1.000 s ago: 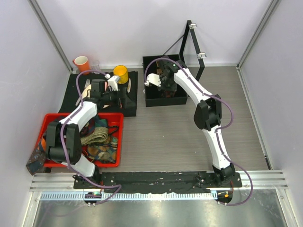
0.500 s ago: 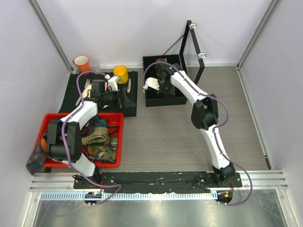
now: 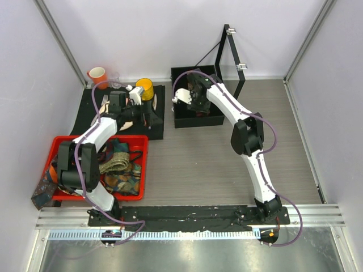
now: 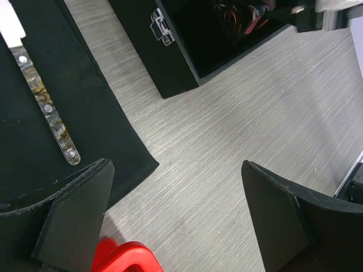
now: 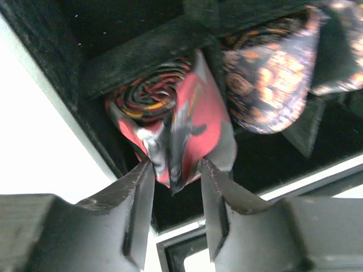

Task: Roll the ties
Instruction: Place the tie in the storage box, then reset both arms

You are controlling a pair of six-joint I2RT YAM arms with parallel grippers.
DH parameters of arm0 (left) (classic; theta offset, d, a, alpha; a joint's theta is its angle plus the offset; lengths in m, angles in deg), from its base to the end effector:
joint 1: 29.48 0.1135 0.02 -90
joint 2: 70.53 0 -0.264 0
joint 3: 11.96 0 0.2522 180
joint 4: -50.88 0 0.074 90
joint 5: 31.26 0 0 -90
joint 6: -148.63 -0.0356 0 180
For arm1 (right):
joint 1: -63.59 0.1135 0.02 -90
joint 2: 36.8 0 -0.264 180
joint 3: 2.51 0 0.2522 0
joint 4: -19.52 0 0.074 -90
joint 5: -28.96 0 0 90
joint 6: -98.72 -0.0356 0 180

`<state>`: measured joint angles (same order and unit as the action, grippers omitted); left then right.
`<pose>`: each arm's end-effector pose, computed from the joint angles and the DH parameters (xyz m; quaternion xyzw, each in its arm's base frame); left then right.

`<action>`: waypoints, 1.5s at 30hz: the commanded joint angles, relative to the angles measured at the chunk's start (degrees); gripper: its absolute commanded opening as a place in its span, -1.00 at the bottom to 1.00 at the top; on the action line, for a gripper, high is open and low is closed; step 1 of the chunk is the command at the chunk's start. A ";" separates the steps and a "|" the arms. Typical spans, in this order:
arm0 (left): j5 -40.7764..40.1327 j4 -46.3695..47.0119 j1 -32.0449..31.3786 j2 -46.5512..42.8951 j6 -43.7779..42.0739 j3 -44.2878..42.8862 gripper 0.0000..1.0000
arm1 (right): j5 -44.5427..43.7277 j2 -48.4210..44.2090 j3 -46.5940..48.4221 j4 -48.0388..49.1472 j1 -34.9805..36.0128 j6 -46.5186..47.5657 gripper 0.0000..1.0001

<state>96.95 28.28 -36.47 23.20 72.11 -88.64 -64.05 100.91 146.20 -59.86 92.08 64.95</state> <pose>0.3515 -0.0653 0.2379 0.0906 0.8617 -0.3629 0.3429 0.4432 0.2384 0.2374 -0.6580 0.7289 -0.0700 0.1758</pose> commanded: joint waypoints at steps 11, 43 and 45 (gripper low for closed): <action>-3.67 -7.42 0.39 0.75 -5.30 -9.77 0.99 | 8.27 -16.50 0.13 7.61 -2.12 -11.48 0.49; -27.20 -28.96 -4.87 -13.30 -17.26 -8.47 0.99 | 25.16 -75.91 -69.37 19.58 -32.53 -58.77 0.93; -33.72 -28.42 -9.44 -15.15 -16.12 -4.08 0.99 | 24.80 -76.45 -74.19 18.52 -32.53 -60.35 0.93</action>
<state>72.71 -3.42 -39.66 13.28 53.66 -98.65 -34.87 24.52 79.45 -37.29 59.71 6.79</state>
